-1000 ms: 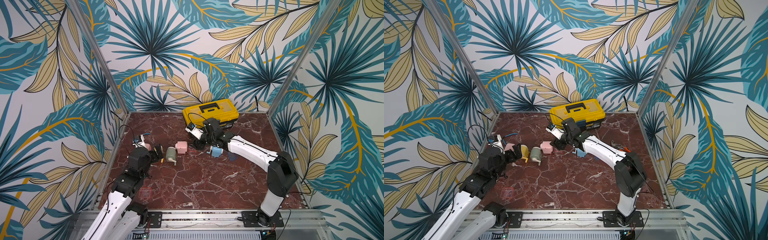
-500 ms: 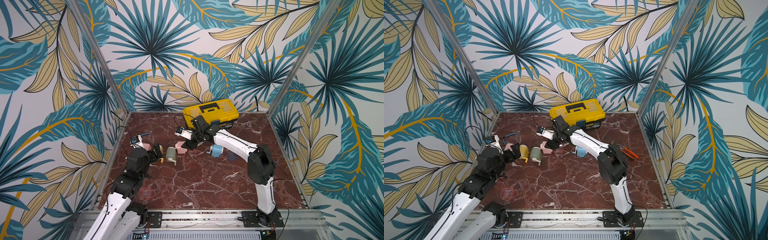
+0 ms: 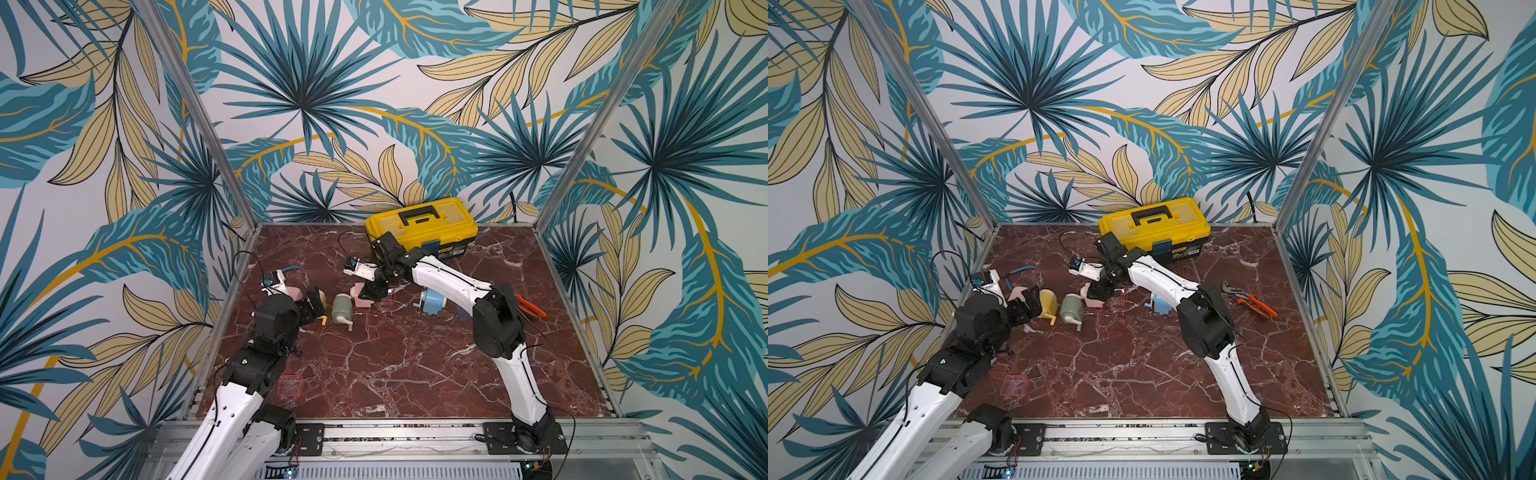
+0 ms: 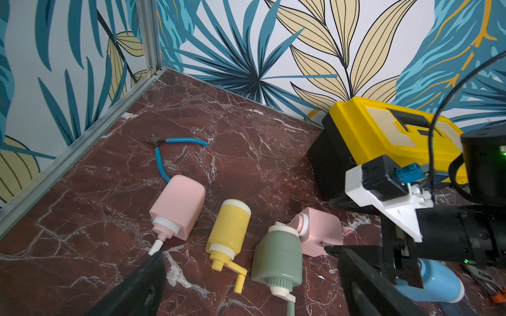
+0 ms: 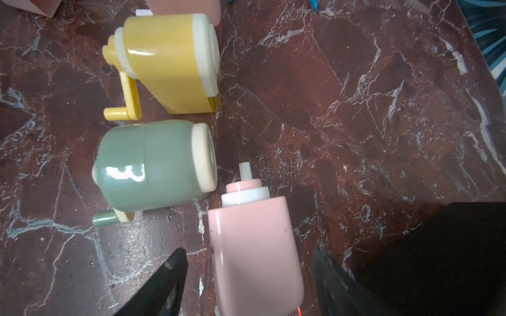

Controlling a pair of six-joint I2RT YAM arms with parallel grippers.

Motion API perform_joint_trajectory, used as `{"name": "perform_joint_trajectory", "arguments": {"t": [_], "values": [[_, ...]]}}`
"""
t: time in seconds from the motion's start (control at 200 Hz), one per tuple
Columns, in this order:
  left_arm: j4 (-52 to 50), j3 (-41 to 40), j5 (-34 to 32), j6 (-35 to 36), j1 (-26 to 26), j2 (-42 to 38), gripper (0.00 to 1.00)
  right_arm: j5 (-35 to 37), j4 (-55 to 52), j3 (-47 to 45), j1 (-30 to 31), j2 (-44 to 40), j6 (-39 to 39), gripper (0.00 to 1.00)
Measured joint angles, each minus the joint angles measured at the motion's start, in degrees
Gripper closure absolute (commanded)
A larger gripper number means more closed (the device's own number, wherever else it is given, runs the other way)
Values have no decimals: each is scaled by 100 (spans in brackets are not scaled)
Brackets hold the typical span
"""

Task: Put the tray back into the pencil sharpener
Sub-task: Pick up the pencil sharpener from the center of the board.

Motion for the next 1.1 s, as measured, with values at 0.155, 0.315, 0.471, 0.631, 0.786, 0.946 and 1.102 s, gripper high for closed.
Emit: {"name": "perform_joint_trajectory", "arguments": {"t": [0.155,0.315,0.471,0.631,0.786,0.946,1.102], "values": [[2,90,31,35,15,0,0,-26,-229,372,22,354,-111,30],[2,105,50,37,24,2,0,-39,-431,522,28,490,-216,35],[2,107,76,37,24,11,0,-39,-490,636,28,518,-256,40],[0,166,94,37,24,22,0,-33,-496,656,28,551,-269,34],[0,192,96,37,24,22,0,-11,-525,656,35,640,-245,34],[-2,192,98,37,24,20,0,-15,-535,656,35,688,-236,40],[-2,192,98,37,24,15,0,-22,-544,656,37,688,-203,49]]}}
